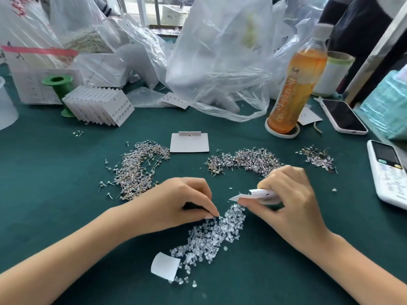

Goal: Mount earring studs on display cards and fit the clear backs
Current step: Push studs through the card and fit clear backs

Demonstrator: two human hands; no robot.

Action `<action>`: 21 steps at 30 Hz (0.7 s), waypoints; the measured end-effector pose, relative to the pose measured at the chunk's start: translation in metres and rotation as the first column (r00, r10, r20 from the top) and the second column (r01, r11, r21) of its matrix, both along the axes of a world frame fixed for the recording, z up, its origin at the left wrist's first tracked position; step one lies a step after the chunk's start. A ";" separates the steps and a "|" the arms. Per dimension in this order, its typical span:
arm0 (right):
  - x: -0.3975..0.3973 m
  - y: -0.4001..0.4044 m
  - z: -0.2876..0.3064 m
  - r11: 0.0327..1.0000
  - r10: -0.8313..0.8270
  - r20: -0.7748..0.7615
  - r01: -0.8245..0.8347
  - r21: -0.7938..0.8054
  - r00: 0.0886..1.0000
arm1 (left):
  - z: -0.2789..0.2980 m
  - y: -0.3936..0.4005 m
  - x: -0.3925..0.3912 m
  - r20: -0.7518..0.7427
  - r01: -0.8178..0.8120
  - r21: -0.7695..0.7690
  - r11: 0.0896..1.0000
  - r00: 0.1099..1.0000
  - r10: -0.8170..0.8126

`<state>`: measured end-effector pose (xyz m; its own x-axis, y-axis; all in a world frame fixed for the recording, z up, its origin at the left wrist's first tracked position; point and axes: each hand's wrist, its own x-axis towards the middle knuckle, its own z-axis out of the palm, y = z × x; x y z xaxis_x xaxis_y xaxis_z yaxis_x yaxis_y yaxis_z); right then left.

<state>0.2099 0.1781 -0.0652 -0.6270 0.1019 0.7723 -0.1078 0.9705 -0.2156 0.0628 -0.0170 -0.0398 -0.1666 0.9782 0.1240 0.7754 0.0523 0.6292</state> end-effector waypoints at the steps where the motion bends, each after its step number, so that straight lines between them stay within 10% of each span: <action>1: 0.000 0.000 0.000 1.000 0.002 -0.001 -0.002 -0.003 1.000 | 0.000 0.000 0.001 -0.006 0.004 0.002 1.000 1.000 -0.004; 21: 0.000 -0.001 -0.003 0.978 0.076 -0.011 -0.072 0.197 0.997 | 0.017 0.028 0.000 0.599 -0.159 -0.016 0.987 0.789 0.137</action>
<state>0.2103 0.1773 -0.0678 -0.6125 -0.0989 0.7842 -0.1834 0.9828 -0.0193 0.0632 0.0113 -0.0229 -0.3605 0.9326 -0.0159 0.2300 0.1054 0.9675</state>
